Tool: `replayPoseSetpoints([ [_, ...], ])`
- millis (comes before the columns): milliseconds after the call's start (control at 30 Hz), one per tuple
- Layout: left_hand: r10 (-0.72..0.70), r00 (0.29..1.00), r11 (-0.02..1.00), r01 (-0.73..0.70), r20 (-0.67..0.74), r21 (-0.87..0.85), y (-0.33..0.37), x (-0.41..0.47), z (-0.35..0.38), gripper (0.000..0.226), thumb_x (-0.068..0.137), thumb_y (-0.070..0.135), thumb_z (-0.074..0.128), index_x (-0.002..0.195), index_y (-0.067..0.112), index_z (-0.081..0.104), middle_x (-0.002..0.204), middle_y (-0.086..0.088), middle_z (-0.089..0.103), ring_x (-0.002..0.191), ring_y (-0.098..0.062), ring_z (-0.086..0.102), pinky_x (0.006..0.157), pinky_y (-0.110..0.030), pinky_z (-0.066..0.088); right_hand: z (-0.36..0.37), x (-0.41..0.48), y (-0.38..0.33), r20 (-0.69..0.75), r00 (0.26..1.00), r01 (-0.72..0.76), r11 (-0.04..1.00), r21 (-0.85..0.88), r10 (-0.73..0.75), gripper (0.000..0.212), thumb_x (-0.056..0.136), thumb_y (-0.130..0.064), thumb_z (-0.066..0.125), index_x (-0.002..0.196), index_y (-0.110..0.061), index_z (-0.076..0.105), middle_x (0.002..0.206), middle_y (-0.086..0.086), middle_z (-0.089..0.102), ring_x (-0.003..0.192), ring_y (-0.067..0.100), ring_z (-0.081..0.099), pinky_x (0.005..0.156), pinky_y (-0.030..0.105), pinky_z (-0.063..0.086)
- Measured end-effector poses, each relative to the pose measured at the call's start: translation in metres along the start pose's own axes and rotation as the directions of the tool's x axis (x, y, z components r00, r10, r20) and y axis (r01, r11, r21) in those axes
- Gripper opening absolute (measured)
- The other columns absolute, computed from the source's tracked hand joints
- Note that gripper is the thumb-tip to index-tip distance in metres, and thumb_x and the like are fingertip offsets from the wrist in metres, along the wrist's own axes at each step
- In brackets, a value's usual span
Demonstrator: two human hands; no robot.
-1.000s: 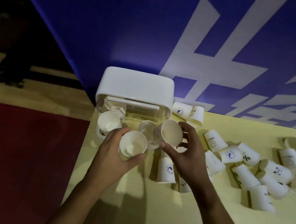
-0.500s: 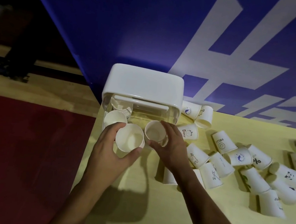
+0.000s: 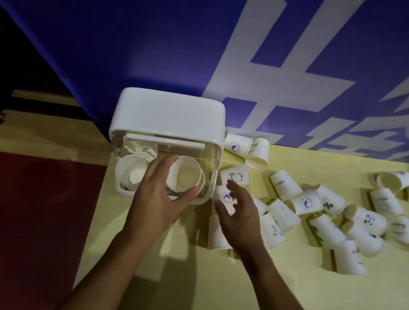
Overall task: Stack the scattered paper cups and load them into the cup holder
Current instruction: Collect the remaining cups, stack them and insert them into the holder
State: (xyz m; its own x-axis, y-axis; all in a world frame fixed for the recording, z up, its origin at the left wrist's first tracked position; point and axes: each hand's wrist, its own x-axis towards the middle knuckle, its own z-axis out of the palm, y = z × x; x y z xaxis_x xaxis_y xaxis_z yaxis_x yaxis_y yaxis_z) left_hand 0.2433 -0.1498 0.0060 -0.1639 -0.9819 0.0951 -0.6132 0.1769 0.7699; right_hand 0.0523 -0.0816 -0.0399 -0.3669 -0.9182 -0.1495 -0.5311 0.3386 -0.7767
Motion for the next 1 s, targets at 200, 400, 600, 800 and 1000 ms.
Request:
replayPoseSetpoints([
  [200, -0.079, 0.990, 0.991, 0.065, 0.116, 0.117, -0.015, 0.012, 0.028, 0.071, 0.078, 0.038, 0.087, 0.139, 0.017, 0.058, 0.139, -0.002, 0.059, 0.124, -0.024, 0.056, 0.097, -0.030, 0.044, -0.019, -0.010, 0.008, -0.027, 0.998, -0.051, 0.999, -0.016, 0.051, 0.048, 0.093, -0.028, 0.073, 0.139, -0.019, 0.059, 0.131, -0.003, 0.065, 0.117, 0.013, 0.061, 0.100, 0.038, 0.052],
  [400, -0.153, 0.973, 0.981, 0.128, 0.175, 0.149, -0.015, 0.019, 0.043, 0.076, 0.077, 0.034, 0.089, 0.143, 0.015, 0.056, 0.145, -0.004, 0.058, 0.129, -0.027, 0.055, 0.101, -0.033, 0.042, -0.024, -0.013, 0.016, 0.034, 0.997, -0.073, 0.997, -0.025, 0.073, 0.046, 0.095, -0.027, 0.070, 0.139, -0.021, 0.059, 0.134, -0.007, 0.063, 0.108, 0.007, 0.061, 0.091, 0.013, 0.045],
  [600, -0.196, 0.962, 0.977, 0.174, 0.191, 0.125, -0.018, 0.021, 0.047, 0.078, 0.075, 0.030, 0.091, 0.143, 0.018, 0.055, 0.144, -0.003, 0.057, 0.130, -0.027, 0.053, 0.101, -0.033, 0.040, -0.020, -0.011, 0.019, 0.041, 0.995, -0.093, 0.995, -0.023, 0.094, 0.044, 0.095, -0.031, 0.069, 0.138, -0.025, 0.060, 0.129, -0.012, 0.063, 0.099, -0.001, 0.059, 0.082, 0.005, 0.043],
  [800, -0.188, 0.956, 0.981, 0.170, 0.227, 0.094, -0.024, 0.014, 0.039, 0.090, 0.075, 0.043, 0.088, 0.150, 0.024, 0.042, 0.150, 0.000, 0.051, 0.133, -0.022, 0.049, 0.100, -0.032, 0.042, -0.014, -0.004, 0.011, 0.077, 0.995, -0.054, 0.998, -0.019, 0.055, 0.046, 0.096, -0.034, 0.068, 0.140, -0.025, 0.057, 0.131, -0.010, 0.064, 0.101, 0.002, 0.062, 0.087, 0.020, 0.053],
  [1000, -0.330, 0.917, 0.937, 0.347, 0.223, -0.039, -0.030, 0.000, 0.031, 0.091, 0.077, 0.067, 0.077, 0.151, 0.030, 0.039, 0.144, 0.007, 0.053, 0.125, -0.011, 0.054, 0.100, -0.038, 0.051, -0.001, 0.011, -0.008, 0.181, 0.980, -0.083, 0.996, 0.011, 0.080, 0.054, 0.095, -0.045, 0.067, 0.145, -0.029, 0.053, 0.132, -0.015, 0.061, 0.096, 0.000, 0.066, 0.080, 0.015, 0.051],
])
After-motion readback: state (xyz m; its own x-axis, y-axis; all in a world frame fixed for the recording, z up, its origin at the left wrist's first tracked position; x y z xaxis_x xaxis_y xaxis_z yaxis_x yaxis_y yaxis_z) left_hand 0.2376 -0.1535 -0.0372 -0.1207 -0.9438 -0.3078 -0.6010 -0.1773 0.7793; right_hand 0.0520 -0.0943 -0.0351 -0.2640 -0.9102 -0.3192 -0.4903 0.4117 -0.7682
